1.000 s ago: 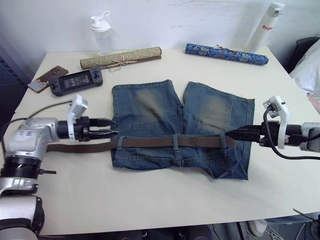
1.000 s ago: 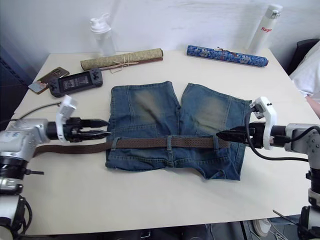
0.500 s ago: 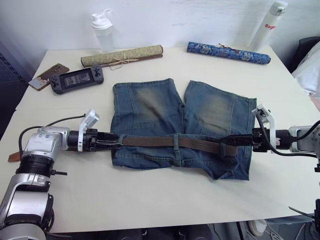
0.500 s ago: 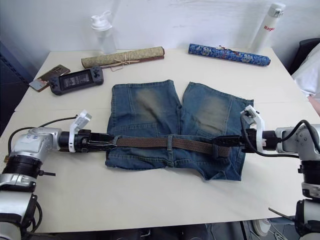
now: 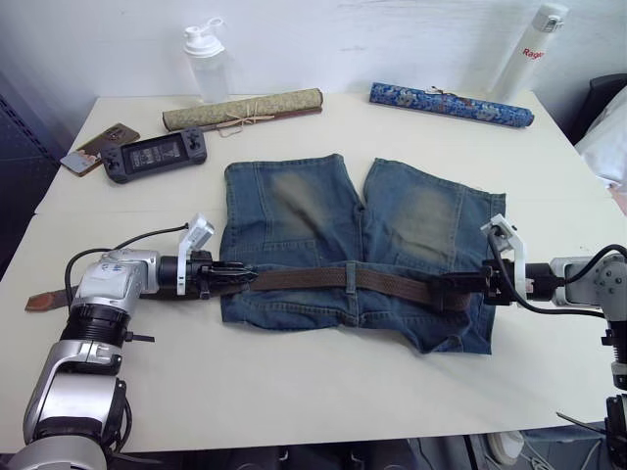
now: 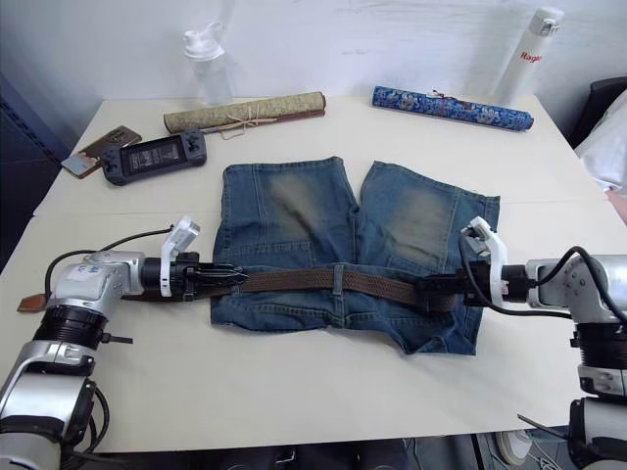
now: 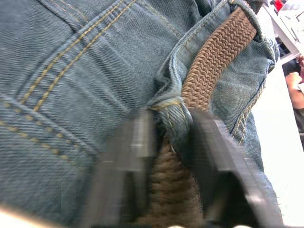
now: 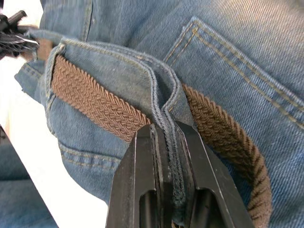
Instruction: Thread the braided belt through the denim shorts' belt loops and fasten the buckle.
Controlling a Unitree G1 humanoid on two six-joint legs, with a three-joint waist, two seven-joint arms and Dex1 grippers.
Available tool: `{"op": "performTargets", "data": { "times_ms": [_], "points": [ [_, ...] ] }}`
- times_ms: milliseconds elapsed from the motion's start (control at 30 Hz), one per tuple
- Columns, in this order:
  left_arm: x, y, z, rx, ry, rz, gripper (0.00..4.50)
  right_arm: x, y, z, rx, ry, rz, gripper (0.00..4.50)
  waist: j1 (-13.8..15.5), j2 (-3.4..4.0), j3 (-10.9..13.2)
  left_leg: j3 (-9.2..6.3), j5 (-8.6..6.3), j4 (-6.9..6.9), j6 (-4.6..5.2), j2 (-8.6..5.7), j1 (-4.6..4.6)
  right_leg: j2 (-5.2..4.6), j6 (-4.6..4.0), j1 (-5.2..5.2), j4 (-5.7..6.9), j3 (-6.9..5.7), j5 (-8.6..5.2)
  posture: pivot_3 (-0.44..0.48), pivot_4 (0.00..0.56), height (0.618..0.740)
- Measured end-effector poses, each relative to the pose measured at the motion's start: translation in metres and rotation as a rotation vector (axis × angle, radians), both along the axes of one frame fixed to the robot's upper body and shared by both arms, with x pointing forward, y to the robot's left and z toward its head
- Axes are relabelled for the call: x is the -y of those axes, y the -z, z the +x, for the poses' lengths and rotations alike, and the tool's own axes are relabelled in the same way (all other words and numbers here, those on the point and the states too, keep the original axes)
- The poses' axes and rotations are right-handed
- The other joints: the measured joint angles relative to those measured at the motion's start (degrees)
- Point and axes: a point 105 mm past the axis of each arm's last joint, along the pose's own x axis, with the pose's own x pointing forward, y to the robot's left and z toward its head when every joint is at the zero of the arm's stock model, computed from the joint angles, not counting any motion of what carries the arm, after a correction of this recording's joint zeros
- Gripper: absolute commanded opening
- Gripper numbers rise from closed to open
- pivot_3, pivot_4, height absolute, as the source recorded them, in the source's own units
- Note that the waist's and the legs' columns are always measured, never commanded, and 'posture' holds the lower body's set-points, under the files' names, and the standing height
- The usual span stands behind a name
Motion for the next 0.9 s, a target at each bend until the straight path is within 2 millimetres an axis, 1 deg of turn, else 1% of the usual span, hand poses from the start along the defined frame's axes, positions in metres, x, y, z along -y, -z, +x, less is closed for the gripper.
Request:
{"op": "performTargets", "data": {
  "times_ms": [167, 300, 333, 367, 400, 433, 467, 500, 533, 567, 600, 633, 667, 700, 733, 767, 800, 833, 867, 900],
  "points": [
    [0.001, 0.0, 0.005, 0.057, -0.014, 0.025, 0.03, -0.003, 0.001, -0.002, 0.072, -0.03, -0.03, 0.0, 0.09, 0.0, 0.0, -0.04, 0.0, 0.03, 0.01, 0.0, 0.0, -0.01, 0.01, 0.02, 0.0, -0.02, 0.0, 0.0, 0.15, 0.717],
    [0.003, -0.006, 0.013, 0.153, -0.054, 0.015, 0.03, -0.009, -0.001, -0.008, 0.205, -0.101, -0.065, 0.0, 0.09, 0.0, 0.0, -0.05, 0.0, 0.07, 0.01, -0.01, -0.01, -0.01, 0.04, 0.04, 0.01, -0.03, 0.02, 0.0, 0.15, 0.717],
    [0.003, -0.012, 0.013, 0.237, -0.071, 0.007, 0.03, -0.012, -0.009, -0.015, 0.302, -0.146, -0.057, 0.0, 0.08, 0.0, 0.0, -0.07, 0.0, 0.03, 0.01, -0.01, -0.03, -0.03, 0.05, 0.02, -0.02, -0.03, 0.03, 0.0, 0.15, 0.717],
    [0.0, -0.014, 0.012, 0.282, -0.087, 0.006, 0.03, -0.015, -0.015, -0.02, 0.361, -0.182, -0.051, 0.0, 0.06, 0.0, 0.0, -0.09, 0.0, -0.03, 0.01, 0.0, -0.03, -0.02, 0.05, 0.03, -0.06, -0.05, 0.03, 0.0, 0.15, 0.717],
    [-0.002, -0.022, 0.011, 0.384, -0.104, 0.013, 0.03, -0.019, -0.026, -0.028, 0.465, -0.235, -0.05, 0.0, -0.01, -0.01, 0.01, -0.08, 0.0, -0.05, 0.01, 0.0, -0.04, -0.02, 0.06, 0.02, -0.09, -0.05, 0.03, 0.0, 0.15, 0.717],
    [-0.002, -0.026, 0.009, 0.446, -0.107, 0.019, 0.03, -0.021, -0.031, -0.033, 0.512, -0.26, -0.053, 0.0, -0.1, -0.01, 0.01, -0.09, 0.0, -0.07, 0.01, 0.0, -0.02, -0.02, 0.06, 0.05, -0.1, -0.06, 0.03, 0.0, 0.15, 0.717],
    [-0.002, -0.035, 0.002, 0.592, -0.095, 0.045, 0.03, -0.024, -0.039, -0.042, 0.602, -0.308, -0.07, 0.0, -0.17, -0.01, 0.0, -0.1, 0.0, -0.08, 0.01, 0.02, 0.0, -0.01, 0.06, 0.08, -0.14, -0.08, 0.03, 0.0, 0.15, 0.717],
    [-0.002, -0.039, -0.008, 0.701, -0.066, 0.077, 0.03, -0.026, -0.041, -0.049, 0.657, -0.342, -0.092, 0.0, -0.21, -0.01, 0.0, -0.09, 0.0, -0.13, 0.0, 0.03, 0.04, -0.02, 0.06, 0.11, -0.19, -0.07, 0.03, 0.0, 0.15, 0.717],
    [-0.002, -0.038, -0.021, 0.808, -0.025, 0.118, 0.03, -0.028, -0.04, -0.057, 0.711, -0.382, -0.123, 0.0, -0.26, -0.01, 0.0, -0.07, -0.01, -0.19, -0.01, 0.03, 0.14, -0.03, 0.05, 0.19, -0.25, -0.04, 0.03, 0.0, 0.15, 0.717],
    [-0.002, -0.035, -0.039, 0.925, 0.045, 0.173, 0.03, -0.03, -0.037, -0.065, 0.779, -0.436, -0.178, 0.0, -0.28, -0.01, 0.0, -0.04, -0.01, -0.23, -0.02, 0.04, 0.17, -0.03, 0.05, 0.22, -0.35, -0.04, 0.03, 0.0, 0.15, 0.717],
    [-0.003, -0.032, -0.045, 0.956, 0.069, 0.189, 0.03, -0.031, -0.035, -0.068, 0.796, -0.455, -0.196, 0.0, -0.28, -0.01, 0.0, -0.05, -0.01, -0.23, -0.02, 0.04, 0.19, -0.03, 0.05, 0.23, -0.43, -0.05, 0.03, 0.0, 0.15, 0.717],
    [-0.004, -0.021, -0.058, 1.006, 0.133, 0.231, 0.03, -0.031, -0.029, -0.074, 0.831, -0.498, -0.24, 0.0, -0.15, -0.01, 0.0, -0.03, -0.01, -0.21, -0.02, 0.01, 0.27, -0.04, 0.05, 0.27, -0.5, -0.04, 0.03, 0.0, 0.15, 0.717],
    [-0.007, -0.016, -0.069, 1.082, 0.19, 0.268, 0.03, -0.031, -0.026, -0.078, 0.882, -0.54, -0.296, 0.0, 0.06, -0.02, 0.0, -0.05, 0.01, -0.17, 0.01, 0.0, 0.29, -0.13, 0.06, 0.29, -0.47, -0.04, 0.05, 0.0, 0.15, 0.717],
    [-0.012, -0.01, -0.077, 1.139, 0.233, 0.309, 0.03, -0.031, -0.02, -0.083, 0.927, -0.589, -0.362, 0.0, 0.35, -0.02, 0.0, -0.09, -0.01, -0.19, 0.03, -0.02, 0.5, -0.27, 0.06, 0.51, -0.52, -0.08, 0.05, 0.0, 0.15, 0.717],
    [-0.014, -0.008, -0.08, 1.157, 0.246, 0.322, 0.03, -0.03, -0.017, -0.085, 0.937, -0.605, -0.385, 0.0, 0.42, -0.02, 0.0, -0.08, -0.02, -0.21, 0.03, -0.02, 0.55, -0.29, 0.06, 0.56, -0.54, -0.08, 0.05, 0.0, 0.15, 0.717],
    [-0.028, 0.006, -0.092, 1.216, 0.297, 0.398, 0.03, -0.031, 0.004, -0.098, 0.963, -0.716, -0.484, 0.0, 0.79, -0.02, -0.01, -0.11, -0.34, -0.33, -0.08, 0.09, 1.07, -0.32, 0.05, 1.12, -0.86, -0.11, 0.04, 0.0, 0.15, 0.717],
    [-0.033, 0.012, -0.098, 1.291, 0.337, 0.432, 0.03, -0.034, 0.023, -0.11, 0.961, -0.806, -0.534, 0.0, 0.97, -0.02, -0.01, -0.09, -0.41, -0.31, -0.08, 0.12, 1.03, -0.33, 0.06, 1.09, -0.92, -0.05, 0.06, 0.0, 0.15, 0.717],
    [-0.038, 0.018, -0.103, 1.335, 0.387, 0.467, 0.03, -0.035, 0.034, -0.119, 0.961, -0.845, -0.567, 0.0, 0.99, -0.04, -0.02, -0.1, -0.43, -0.31, -0.1, 0.14, 1.05, -0.33, 0.07, 1.1, -0.92, -0.03, 0.06, 0.0, 0.15, 0.717],
    [-0.042, 0.025, -0.108, 1.353, 0.43, 0.489, 0.03, -0.034, 0.049, -0.129, 0.919, -0.87, -0.582, 0.0, 0.96, -0.03, -0.02, -0.1, -0.43, -0.31, -0.1, 0.14, 1.06, -0.32, 0.06, 1.09, -0.91, -0.06, 0.06, 0.0, 0.15, 0.717],
    [-0.044, 0.03, -0.11, 1.353, 0.444, 0.498, 0.03, -0.032, 0.055, -0.135, 0.901, -0.881, -0.6, 0.0, 0.96, -0.01, -0.03, -0.09, -0.43, -0.31, -0.1, 0.14, 1.06, -0.32, 0.06, 1.09, -0.89, -0.07, 0.06, 0.0, 0.15, 0.717]
  ]
}}
